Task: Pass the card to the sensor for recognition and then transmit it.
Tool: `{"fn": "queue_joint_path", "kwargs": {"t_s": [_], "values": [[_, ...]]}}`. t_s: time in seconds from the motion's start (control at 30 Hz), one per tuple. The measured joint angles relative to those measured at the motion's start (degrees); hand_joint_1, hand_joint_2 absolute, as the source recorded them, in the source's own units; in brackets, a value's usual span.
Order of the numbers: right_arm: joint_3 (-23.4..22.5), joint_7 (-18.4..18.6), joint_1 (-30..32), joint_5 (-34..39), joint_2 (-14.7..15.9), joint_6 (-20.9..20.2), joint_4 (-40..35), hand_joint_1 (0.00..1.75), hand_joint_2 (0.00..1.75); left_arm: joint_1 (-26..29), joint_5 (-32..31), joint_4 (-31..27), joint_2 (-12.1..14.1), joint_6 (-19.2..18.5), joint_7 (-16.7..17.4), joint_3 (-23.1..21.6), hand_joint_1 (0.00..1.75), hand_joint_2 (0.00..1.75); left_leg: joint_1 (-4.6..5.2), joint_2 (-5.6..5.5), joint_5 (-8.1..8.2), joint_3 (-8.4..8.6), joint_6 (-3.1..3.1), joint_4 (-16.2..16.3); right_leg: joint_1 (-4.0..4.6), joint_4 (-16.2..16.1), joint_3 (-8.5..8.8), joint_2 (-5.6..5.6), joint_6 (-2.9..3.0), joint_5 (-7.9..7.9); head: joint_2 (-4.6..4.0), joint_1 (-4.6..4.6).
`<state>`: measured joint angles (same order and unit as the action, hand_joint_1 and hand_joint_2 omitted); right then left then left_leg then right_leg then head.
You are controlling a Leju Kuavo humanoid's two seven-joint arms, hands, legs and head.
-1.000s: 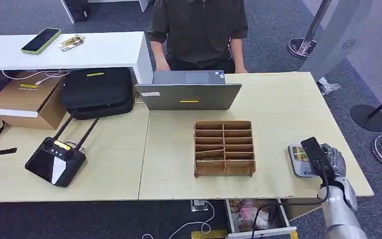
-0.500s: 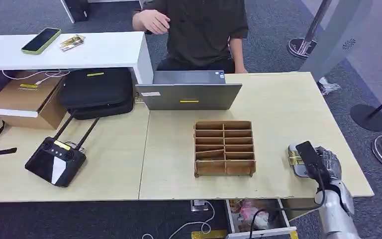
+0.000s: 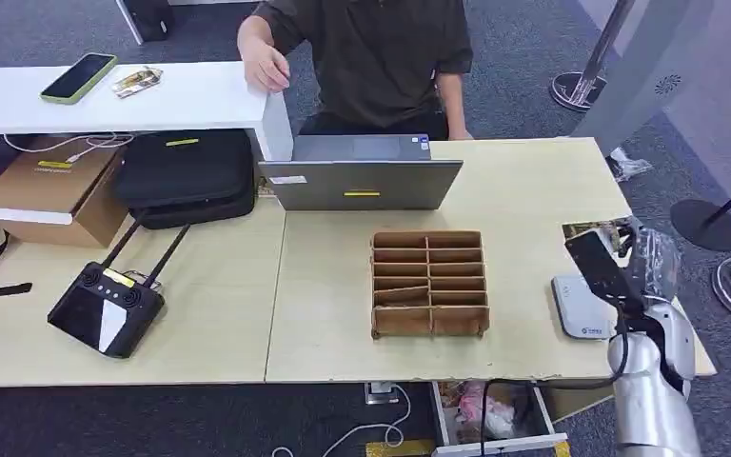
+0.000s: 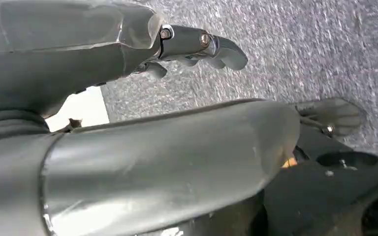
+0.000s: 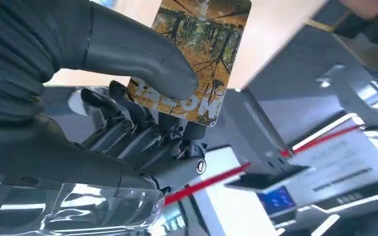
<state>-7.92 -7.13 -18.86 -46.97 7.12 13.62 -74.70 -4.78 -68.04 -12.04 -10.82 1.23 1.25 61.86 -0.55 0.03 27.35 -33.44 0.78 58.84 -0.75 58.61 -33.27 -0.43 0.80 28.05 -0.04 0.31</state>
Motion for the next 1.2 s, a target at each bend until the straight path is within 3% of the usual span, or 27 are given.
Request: {"fn": "queue_joint_path", "kwargs": {"t_s": [0.2,0.43,0.6,0.87,1.2], "values": [[4.2,1.8,-3.8,-2.4,0.5,-2.3,-6.6,1.75,1.75,0.0,1.1,0.0,0.0,-2.1,-1.5,0.0,0.00,0.00,0.00,-0.01,-0.02,0.00,0.00,0.0,0.00,0.0,0.01,-0.01,0.00,0.00,0.00,0.02],[8.6,2.3,-8.9,-3.6,0.4,-4.8,-8.2,1.75,1.75,-0.1,1.6,0.0,0.0,-4.4,-3.2,0.6,0.00,0.00,0.00,-0.01,-0.03,-0.04,0.01,0.0,0.00,0.0,0.01,-0.01,0.01,-0.02,0.00,0.04],[12.8,2.3,-16.7,-3.4,-1.8,-5.9,-2.9,1.75,1.75,-0.9,1.6,0.0,0.0,-5.4,-3.7,0.6,0.00,0.00,-0.04,0.01,-0.11,-0.01,0.10,0.0,0.01,0.1,0.01,0.03,0.05,-0.05,0.00,0.04],[18.1,2.7,-29.2,-3.2,-8.7,-7.8,11.1,1.75,1.75,-2.5,-1.0,0.0,-0.5,-6.6,-2.4,0.0,0.00,0.00,-0.07,0.00,-0.18,0.01,0.15,0.0,0.03,0.1,-0.04,0.04,0.09,-0.08,0.00,0.04],[20.9,2.2,-33.4,-3.9,-14.0,-7.6,21.2,1.75,1.75,-3.6,-2.1,0.0,-1.0,-7.2,-1.4,-1.8,0.00,0.00,-0.06,-0.06,-0.17,-0.01,0.15,0.0,0.04,0.1,-0.05,-0.03,0.10,-0.07,0.00,0.04]]}}
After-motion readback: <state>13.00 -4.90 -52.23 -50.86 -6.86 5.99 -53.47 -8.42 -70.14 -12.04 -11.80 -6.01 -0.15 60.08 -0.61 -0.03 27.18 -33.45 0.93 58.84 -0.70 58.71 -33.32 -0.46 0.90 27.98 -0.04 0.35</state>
